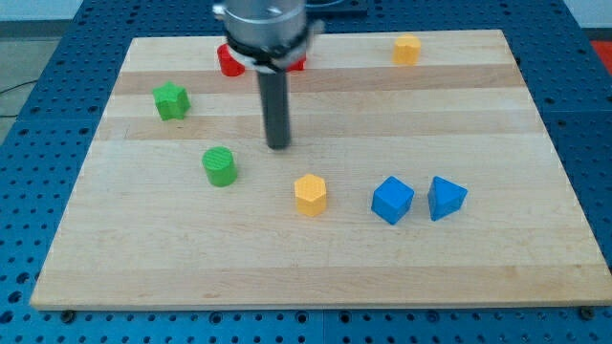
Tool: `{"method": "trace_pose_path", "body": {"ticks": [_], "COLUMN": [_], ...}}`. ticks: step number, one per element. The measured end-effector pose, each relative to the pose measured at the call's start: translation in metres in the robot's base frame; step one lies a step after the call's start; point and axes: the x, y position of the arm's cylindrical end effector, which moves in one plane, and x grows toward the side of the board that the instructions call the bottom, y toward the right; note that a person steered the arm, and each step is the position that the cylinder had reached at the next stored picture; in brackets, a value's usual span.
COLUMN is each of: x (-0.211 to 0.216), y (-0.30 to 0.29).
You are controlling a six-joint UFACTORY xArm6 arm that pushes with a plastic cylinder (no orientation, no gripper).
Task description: Place the blue triangle diagonally to the blue cube
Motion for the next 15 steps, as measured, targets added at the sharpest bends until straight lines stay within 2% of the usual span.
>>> {"method": "trace_pose_path", "body": {"ticks": [1, 2, 3, 4, 5, 8, 9, 11, 12, 14, 15], "x": [-0.047, -0.047, 0.026, 0.077, 0.09, 0.014, -0.006, 0.025, 0.014, 0.089, 0.04], "y": [-0.037, -0.012, 0.0, -0.035, -0.078, -0.069, -0.09, -0.133, -0.143, -0.131, -0.135]}}
